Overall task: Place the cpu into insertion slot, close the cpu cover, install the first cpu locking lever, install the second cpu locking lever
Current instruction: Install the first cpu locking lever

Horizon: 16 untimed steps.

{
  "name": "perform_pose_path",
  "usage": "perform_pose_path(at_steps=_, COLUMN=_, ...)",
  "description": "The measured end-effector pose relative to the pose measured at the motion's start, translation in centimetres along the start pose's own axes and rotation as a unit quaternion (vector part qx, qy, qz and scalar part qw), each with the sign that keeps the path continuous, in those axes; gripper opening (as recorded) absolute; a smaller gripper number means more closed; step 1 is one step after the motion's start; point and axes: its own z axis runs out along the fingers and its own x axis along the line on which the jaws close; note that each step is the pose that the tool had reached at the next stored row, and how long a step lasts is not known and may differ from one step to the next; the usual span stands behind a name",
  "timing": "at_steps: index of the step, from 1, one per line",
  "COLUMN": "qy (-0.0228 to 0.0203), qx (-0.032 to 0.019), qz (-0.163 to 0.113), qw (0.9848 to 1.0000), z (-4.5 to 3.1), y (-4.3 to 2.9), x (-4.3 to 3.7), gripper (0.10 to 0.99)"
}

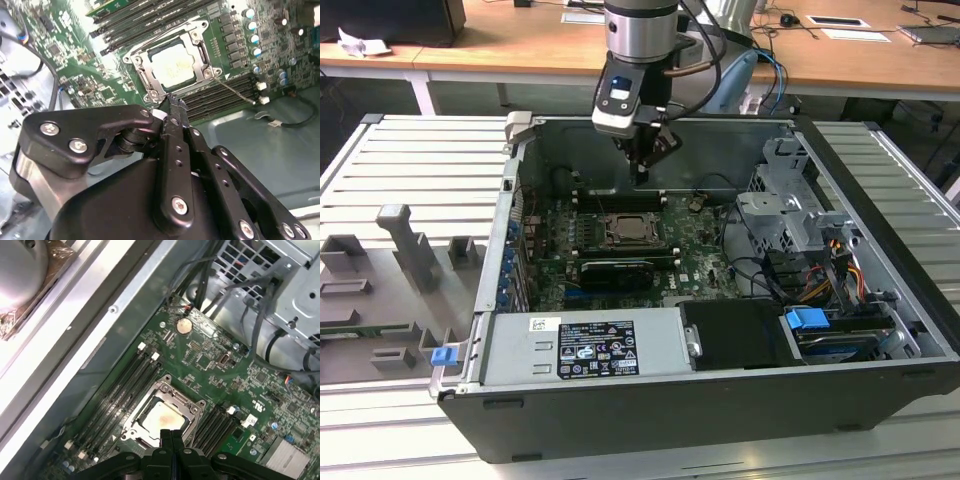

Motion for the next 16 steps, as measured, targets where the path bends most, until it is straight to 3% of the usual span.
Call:
perform_pose_path(at_steps=4, qy=0.0017, qx=-0.0014, qz=-0.037, qw=0.9993, z=0.03, y=0.0, x=0.0, gripper=0.106)
perform_pose_path(at_steps=6, qy=0.0033, qx=-0.0027, qz=-0.071, qw=0.9974, z=0.05, y=0.0, x=0.0, gripper=0.106)
perform_pose_path(at_steps=10, qy=0.0059, qx=-0.0047, qz=-0.126, qw=0.992, z=0.07, y=0.0, x=0.0, gripper=0.106)
perform_pose_path(at_steps=11, qy=0.0065, qx=-0.0052, qz=-0.138, qw=0.9904, z=0.07, y=0.0, x=0.0, gripper=0.106)
perform_pose_path(at_steps=13, qy=0.0083, qx=-0.0067, qz=-0.176, qw=0.9844, z=0.08, y=0.0, x=0.0, gripper=0.106)
perform_pose_path(at_steps=15, qy=0.0092, qx=-0.0074, qz=-0.195, qw=0.9807, z=0.08, y=0.0, x=0.0, gripper=0.106)
perform_pose_path(at_steps=16, qy=0.0099, qx=-0.008, qz=-0.21, qw=0.9777, z=0.08, y=-0.01, x=0.0, gripper=0.106)
